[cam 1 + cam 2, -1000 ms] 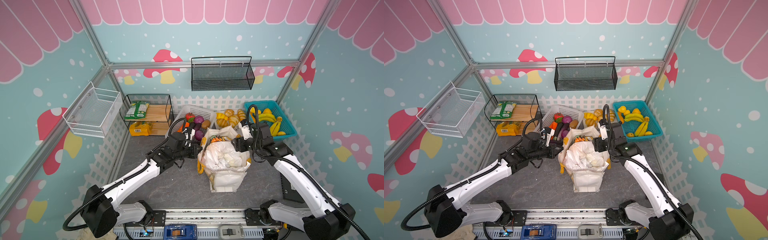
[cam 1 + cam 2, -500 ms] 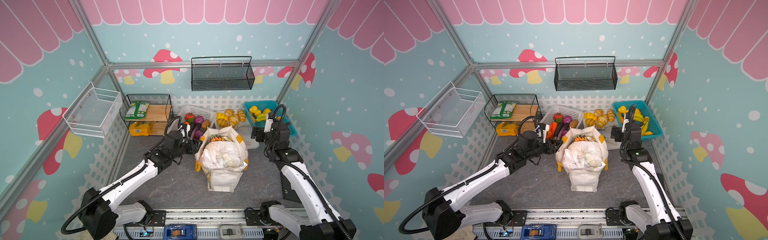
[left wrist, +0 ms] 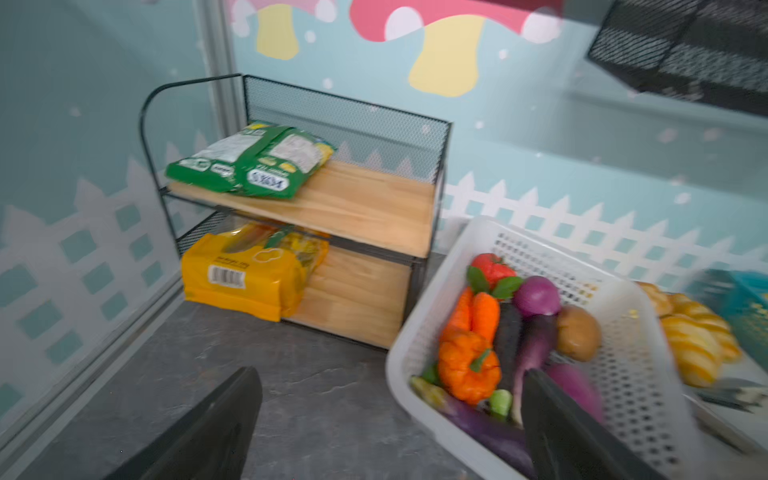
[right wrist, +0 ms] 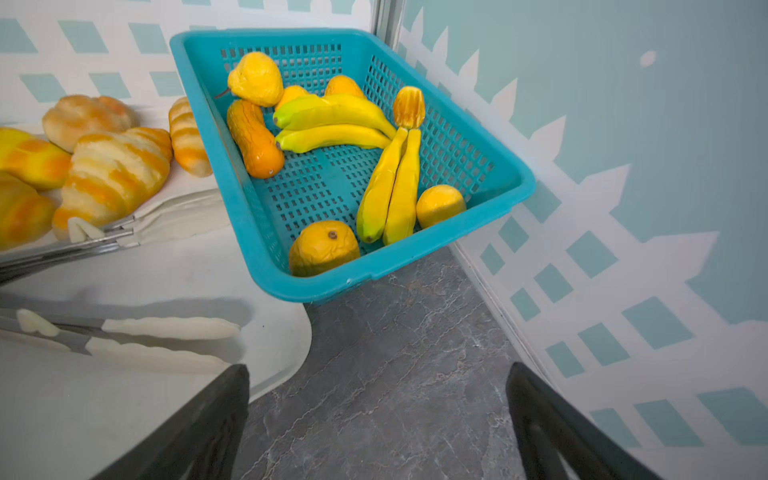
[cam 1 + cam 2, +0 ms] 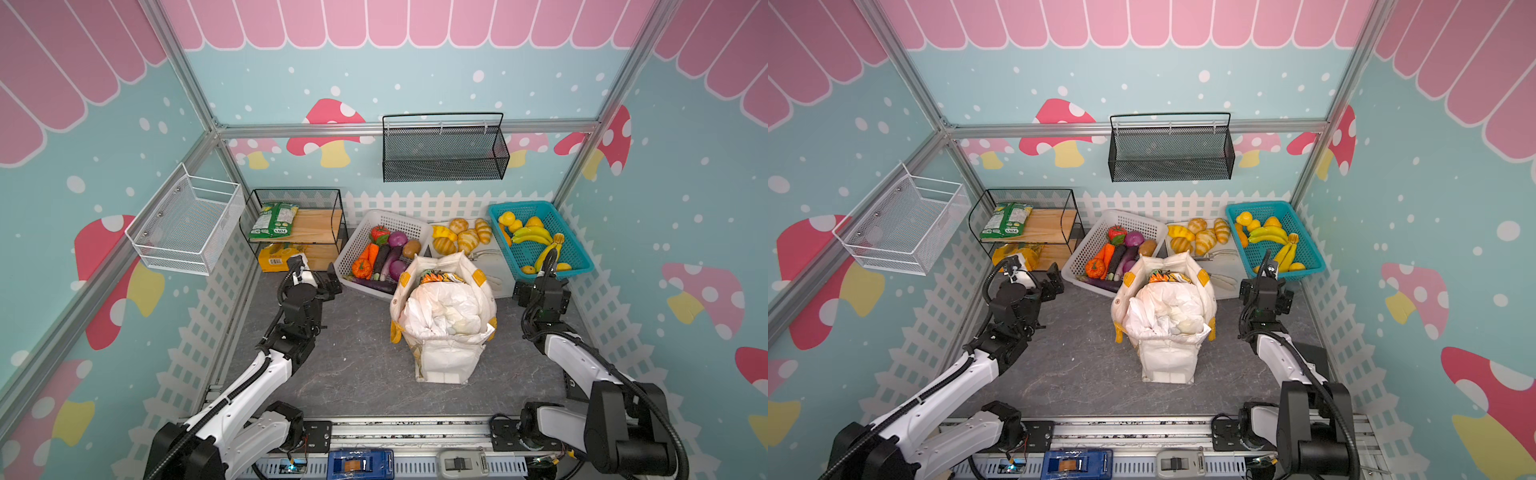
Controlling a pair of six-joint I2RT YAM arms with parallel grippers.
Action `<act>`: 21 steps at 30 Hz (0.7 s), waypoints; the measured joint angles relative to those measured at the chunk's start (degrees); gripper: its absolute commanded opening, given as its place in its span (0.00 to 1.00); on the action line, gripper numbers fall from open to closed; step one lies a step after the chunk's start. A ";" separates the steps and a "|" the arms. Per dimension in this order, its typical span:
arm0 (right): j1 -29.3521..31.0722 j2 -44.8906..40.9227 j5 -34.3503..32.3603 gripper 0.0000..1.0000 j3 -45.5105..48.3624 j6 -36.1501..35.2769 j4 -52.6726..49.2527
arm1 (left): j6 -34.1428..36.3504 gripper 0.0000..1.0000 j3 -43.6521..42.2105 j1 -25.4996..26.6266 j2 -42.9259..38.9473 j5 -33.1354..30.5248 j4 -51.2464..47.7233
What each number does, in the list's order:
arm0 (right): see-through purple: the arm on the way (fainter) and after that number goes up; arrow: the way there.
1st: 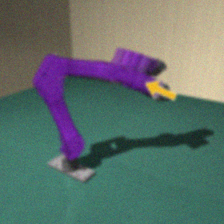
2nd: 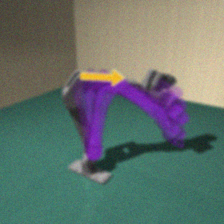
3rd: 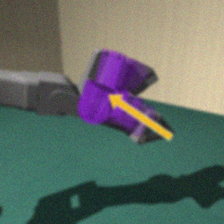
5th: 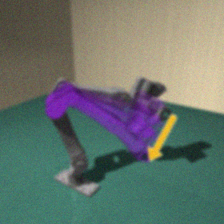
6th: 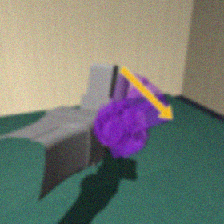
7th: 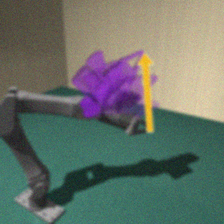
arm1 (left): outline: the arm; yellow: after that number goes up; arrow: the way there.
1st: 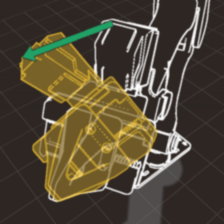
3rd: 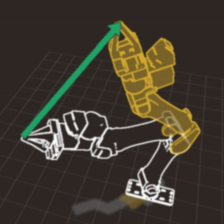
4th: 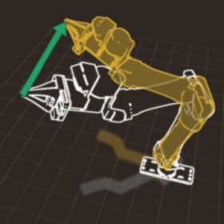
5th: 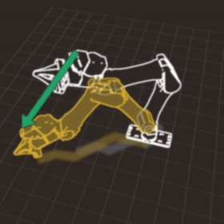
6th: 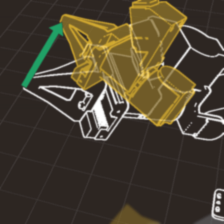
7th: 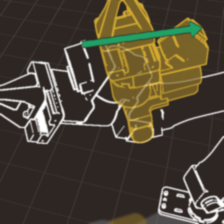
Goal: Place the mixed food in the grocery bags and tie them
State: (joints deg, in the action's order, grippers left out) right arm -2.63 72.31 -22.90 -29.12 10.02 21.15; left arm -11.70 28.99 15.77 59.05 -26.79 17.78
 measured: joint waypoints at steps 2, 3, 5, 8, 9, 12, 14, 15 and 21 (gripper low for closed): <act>0.00 3.26 1.64 0.98 1.92 -0.13 3.76 | 0.79 0.99 -3.17 -3.34 2.99 0.02 3.43; 0.00 4.57 2.51 0.99 2.86 -0.15 5.57 | 1.31 0.99 -4.24 -4.37 4.44 0.26 5.01; 0.00 6.75 4.74 0.99 5.25 -0.17 9.38 | 2.84 0.99 -6.12 -5.75 7.65 1.09 8.52; 0.00 7.41 7.15 0.99 7.32 -0.61 12.61 | 4.72 0.99 -6.45 -6.29 10.82 2.14 10.10; 0.00 7.10 7.74 0.99 8.22 -0.94 14.64 | 5.22 0.99 -6.43 -6.47 11.72 2.29 10.91; 0.00 5.88 9.07 0.99 11.02 -2.23 21.00 | 6.38 0.99 -6.43 -7.15 15.02 2.78 14.29; 0.00 5.53 9.51 0.99 12.31 -3.06 24.74 | 7.06 0.99 -6.43 -7.52 17.66 2.99 16.57; 0.00 5.51 9.81 0.99 12.85 -3.54 26.49 | 7.37 0.99 -6.27 -7.65 18.80 3.15 17.00; 0.00 5.57 11.43 0.99 14.84 -4.42 34.32 | 7.96 0.99 -7.58 -11.06 23.91 6.51 27.12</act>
State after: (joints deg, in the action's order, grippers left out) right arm -2.63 77.89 -11.46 -14.28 5.61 55.46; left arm -3.75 21.41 4.71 82.96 -20.27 44.91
